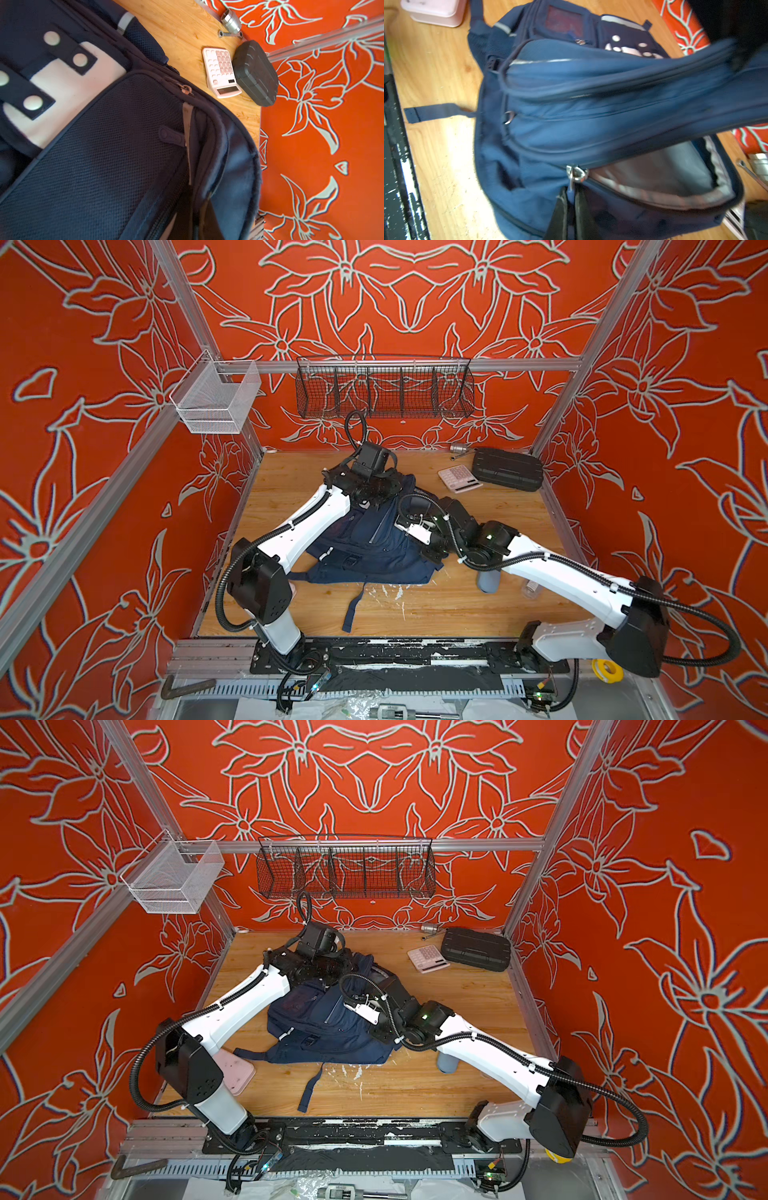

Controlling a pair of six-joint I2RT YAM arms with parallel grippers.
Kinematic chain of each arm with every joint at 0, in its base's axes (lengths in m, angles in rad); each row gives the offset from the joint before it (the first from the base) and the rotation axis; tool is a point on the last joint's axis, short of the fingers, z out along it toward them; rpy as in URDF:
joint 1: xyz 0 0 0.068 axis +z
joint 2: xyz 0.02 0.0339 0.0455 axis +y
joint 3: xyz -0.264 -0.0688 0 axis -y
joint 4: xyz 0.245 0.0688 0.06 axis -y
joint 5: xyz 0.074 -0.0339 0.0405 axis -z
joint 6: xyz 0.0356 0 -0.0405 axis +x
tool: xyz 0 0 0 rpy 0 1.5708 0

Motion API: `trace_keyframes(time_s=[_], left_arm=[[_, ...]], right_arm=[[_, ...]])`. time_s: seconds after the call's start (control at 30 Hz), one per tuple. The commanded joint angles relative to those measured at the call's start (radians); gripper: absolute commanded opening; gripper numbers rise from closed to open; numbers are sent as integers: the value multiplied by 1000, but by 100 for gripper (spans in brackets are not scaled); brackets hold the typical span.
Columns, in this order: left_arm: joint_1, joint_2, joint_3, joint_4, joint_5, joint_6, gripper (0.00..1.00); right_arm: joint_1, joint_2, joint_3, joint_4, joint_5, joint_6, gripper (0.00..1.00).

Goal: Pack the student bag

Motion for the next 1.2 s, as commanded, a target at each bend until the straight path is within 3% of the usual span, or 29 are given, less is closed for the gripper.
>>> trace_keyframes(time_s=[0.0,0.2,0.43,0.67,0.83,0.97,1.17], left_arm=[[9,-14,39,116,-53,-113,0],[9,-14,46,136,-60,-169,0],[43,-50,25,101,-102,-193,0],[43,27,104,119,-46,-272,0],[43,41,137,119,-80,-284,0],[43,49,186,43,-76,-207,0],[35,31,119,-24,-3,-116,0]], right_arm=[[47,-15,-39,94,-6,31,0],[113,34,-42,167,139,119,0],[118,-1,-108,294,105,125,0],[224,113,-85,405,227,166,0],[248,127,-96,467,190,162,0],[232,55,-172,505,197,142,0],[58,-91,-284,524,-66,128,0]])
